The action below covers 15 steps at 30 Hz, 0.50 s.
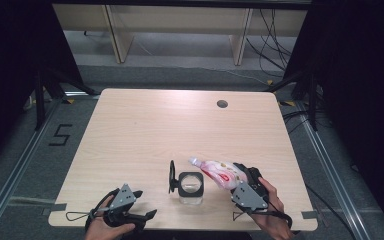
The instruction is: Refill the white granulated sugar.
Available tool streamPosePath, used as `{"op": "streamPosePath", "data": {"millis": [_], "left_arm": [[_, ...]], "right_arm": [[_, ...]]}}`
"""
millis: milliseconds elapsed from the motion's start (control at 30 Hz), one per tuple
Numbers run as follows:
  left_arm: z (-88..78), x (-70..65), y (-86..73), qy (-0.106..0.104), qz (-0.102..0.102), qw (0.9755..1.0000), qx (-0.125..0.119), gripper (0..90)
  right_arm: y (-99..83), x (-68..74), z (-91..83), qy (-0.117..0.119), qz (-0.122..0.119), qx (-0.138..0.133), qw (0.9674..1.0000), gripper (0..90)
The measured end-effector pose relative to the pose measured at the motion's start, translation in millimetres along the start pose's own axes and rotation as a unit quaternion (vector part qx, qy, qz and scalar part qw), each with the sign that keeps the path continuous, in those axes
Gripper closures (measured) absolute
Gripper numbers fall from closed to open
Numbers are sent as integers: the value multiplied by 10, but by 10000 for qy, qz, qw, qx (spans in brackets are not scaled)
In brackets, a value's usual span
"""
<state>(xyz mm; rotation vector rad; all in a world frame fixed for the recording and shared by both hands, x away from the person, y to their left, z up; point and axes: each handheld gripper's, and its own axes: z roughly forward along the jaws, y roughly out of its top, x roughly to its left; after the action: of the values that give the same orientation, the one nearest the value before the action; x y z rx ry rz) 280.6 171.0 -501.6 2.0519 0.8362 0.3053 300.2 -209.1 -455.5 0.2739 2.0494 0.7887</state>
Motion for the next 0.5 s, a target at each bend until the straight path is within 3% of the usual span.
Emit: {"op": "streamPosePath", "data": {"millis": [100, 133, 167, 233, 267, 300, 367, 400, 500], "left_arm": [[-1, 11, 3, -5, 89, 10000, 6, 199], [-1, 11, 3, -6, 97, 10000, 9, 199], [-2, 11, 3, -4, 98, 10000, 9, 199], [-2, 11, 2, -4, 93, 10000, 7, 199], [-5, 12, 4, 3, 96, 9999, 35, 199], [-14, 28, 3, -10, 183, 9998, 98, 199], [-11, 15, -3, 31, 25, 9999, 104, 199], [-14, 21, -3, 57, 50, 9999, 126, 199], [-13, 18, -4, 44, 44, 9999, 120, 199]], "right_arm": [[0, 14, -45, -110, -286, 91, 9995, 394], [6, 10, -53, -201, -540, 87, 9983, 394], [5, 14, -62, -225, -616, 112, 9978, 394], [1, 51, -93, -197, -541, 213, 9981, 394], [12, 50, -102, -210, -815, 252, 9961, 394], [12, 90, -112, -252, -790, 369, 9959, 394], [14, 110, -112, -168, -934, 434, 9945, 394], [8, 119, -114, -156, -915, 459, 9946, 395], [16, 144, -106, -250, -1238, 558, 9904, 395]]}}
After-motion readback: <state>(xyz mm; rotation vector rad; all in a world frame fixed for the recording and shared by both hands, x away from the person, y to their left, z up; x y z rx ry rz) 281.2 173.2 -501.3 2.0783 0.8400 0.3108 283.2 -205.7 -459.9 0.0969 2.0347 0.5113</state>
